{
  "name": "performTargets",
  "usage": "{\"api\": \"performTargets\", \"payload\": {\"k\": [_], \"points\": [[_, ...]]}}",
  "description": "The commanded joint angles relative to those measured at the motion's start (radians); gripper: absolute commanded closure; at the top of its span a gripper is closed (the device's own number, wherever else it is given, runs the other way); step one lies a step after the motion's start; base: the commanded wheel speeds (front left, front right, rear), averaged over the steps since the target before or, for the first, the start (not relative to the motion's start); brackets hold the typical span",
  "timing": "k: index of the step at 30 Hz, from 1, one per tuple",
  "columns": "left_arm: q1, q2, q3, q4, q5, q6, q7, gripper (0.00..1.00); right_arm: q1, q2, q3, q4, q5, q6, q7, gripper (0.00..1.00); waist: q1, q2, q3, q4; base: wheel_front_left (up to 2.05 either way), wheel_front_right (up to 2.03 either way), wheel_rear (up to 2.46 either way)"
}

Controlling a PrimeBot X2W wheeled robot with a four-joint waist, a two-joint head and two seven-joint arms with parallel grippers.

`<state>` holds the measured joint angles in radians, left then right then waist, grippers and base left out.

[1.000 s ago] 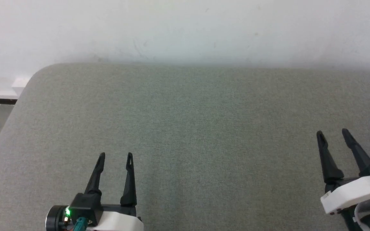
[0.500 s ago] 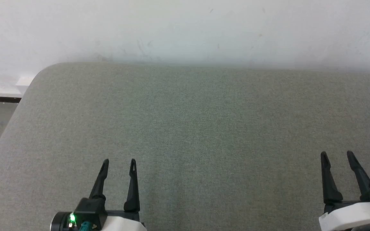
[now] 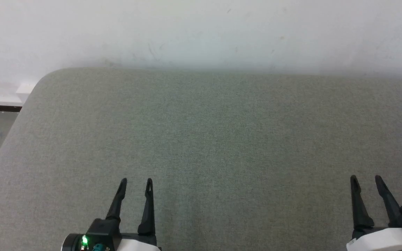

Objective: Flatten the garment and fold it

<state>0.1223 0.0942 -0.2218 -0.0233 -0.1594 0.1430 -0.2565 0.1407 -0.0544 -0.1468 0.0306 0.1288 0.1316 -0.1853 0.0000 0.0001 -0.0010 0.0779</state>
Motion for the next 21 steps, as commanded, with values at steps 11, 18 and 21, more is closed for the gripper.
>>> {"api": "performTargets", "payload": {"k": [11,18,21], "points": [[-0.005,-0.001,0.007,0.002,0.006,-0.006,0.011,1.00,-0.006,-0.001,0.003,-0.001,-0.005,0.000,0.008,1.00,0.0000,-0.0001,0.000,-0.003,0.00,0.00,0.00],[-0.012,-0.004,0.019,0.003,0.015,-0.014,0.026,1.00,-0.014,0.000,0.012,-0.003,-0.012,0.000,0.018,1.00,0.0000,-0.0001,0.000,-0.008,0.00,0.00,0.00],[-0.015,-0.005,0.025,0.004,0.019,-0.017,0.032,1.00,-0.017,0.000,0.015,-0.004,-0.016,0.000,0.023,1.00,0.0000,-0.0001,0.000,-0.010,0.00,0.00,0.00]]}}
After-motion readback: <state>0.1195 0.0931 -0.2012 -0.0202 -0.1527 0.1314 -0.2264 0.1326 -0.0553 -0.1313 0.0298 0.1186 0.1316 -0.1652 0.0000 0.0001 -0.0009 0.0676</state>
